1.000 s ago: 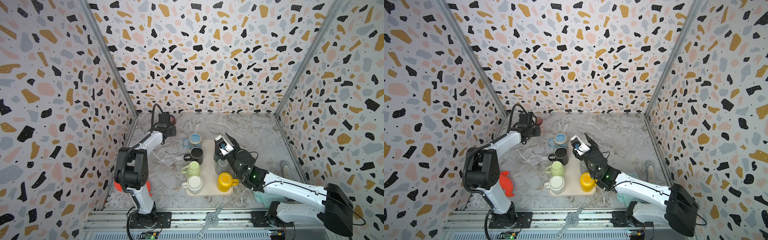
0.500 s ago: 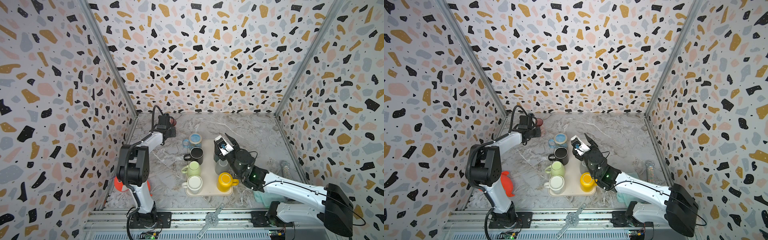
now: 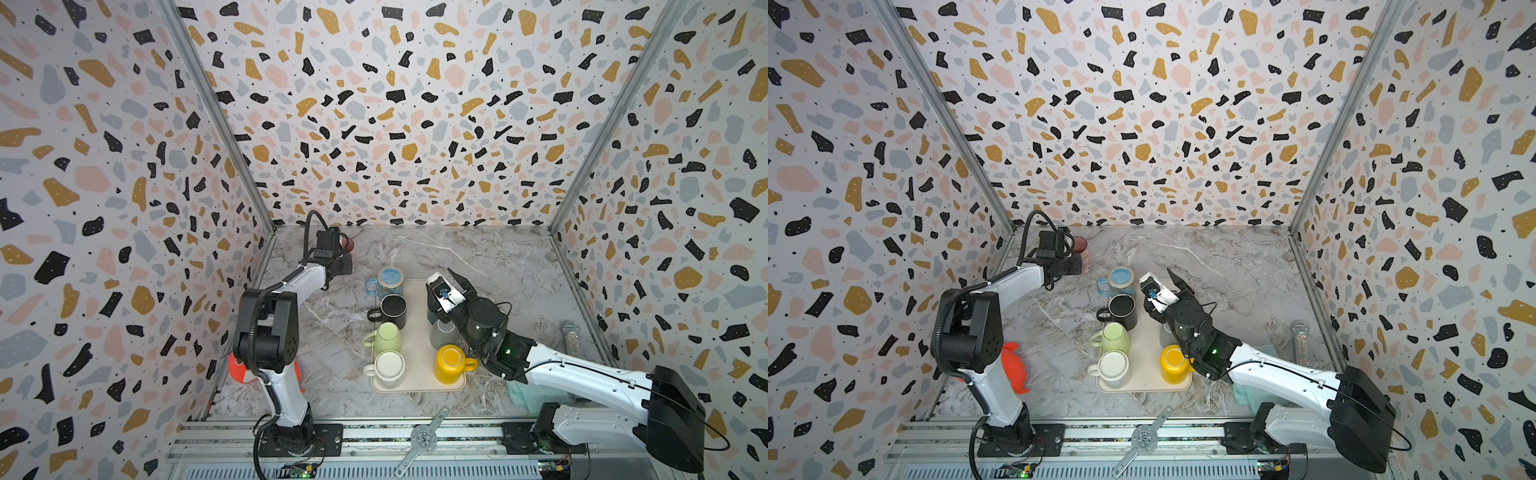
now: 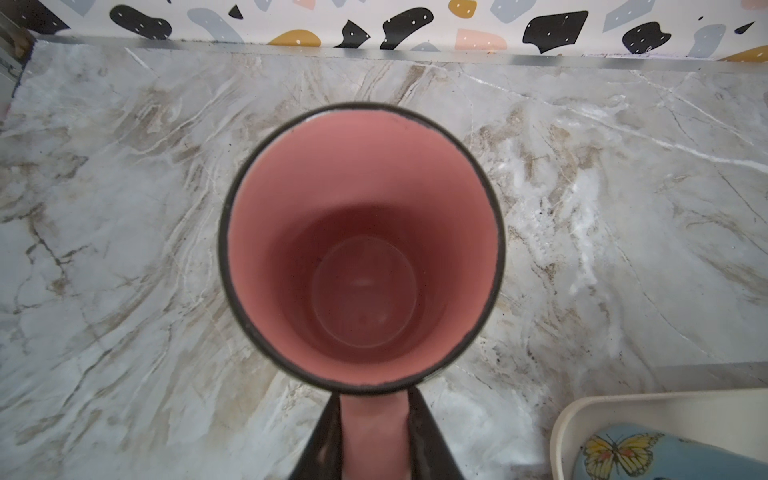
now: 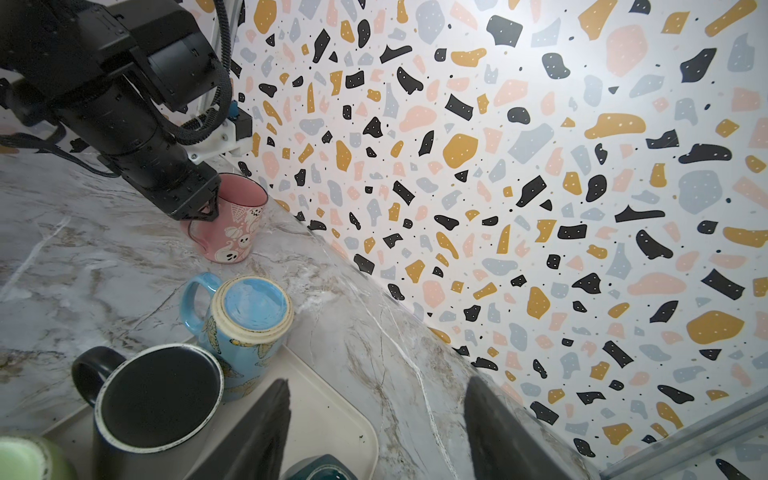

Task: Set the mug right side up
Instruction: 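Carry the pink mug with the left gripper beyond the tray and lower it upright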

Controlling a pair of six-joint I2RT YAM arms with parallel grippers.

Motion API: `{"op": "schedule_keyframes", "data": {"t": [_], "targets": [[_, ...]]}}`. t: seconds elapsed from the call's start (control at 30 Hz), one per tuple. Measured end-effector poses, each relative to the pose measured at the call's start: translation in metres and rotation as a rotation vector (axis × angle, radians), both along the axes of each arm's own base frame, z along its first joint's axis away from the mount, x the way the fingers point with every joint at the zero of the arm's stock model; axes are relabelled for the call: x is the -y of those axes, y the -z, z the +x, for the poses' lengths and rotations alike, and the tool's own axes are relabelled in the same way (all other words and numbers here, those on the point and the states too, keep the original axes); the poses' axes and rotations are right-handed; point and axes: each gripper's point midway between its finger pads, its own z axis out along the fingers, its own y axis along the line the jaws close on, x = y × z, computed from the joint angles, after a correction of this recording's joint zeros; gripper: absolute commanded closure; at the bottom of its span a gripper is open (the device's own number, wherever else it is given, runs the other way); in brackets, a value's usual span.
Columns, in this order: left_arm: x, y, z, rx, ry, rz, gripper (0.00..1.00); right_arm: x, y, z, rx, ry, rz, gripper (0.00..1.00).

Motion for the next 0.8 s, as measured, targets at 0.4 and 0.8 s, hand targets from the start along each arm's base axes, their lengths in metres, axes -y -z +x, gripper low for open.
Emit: {"op": "schedule_keyframes", "data": {"t": [0.4,0.8], "targets": [[0.001,-0.015,0.003,0.032,0.004,-0.004,0.57,0.000,0.001,0.000,-0.008,-0.002,0.000,0.29],[-0.007,-0.104,-0.063,0.185,-0.071,-0.121,0.54,-0.002,0.005,-0.002,-0.041,-0.022,0.024,0.28]]}}
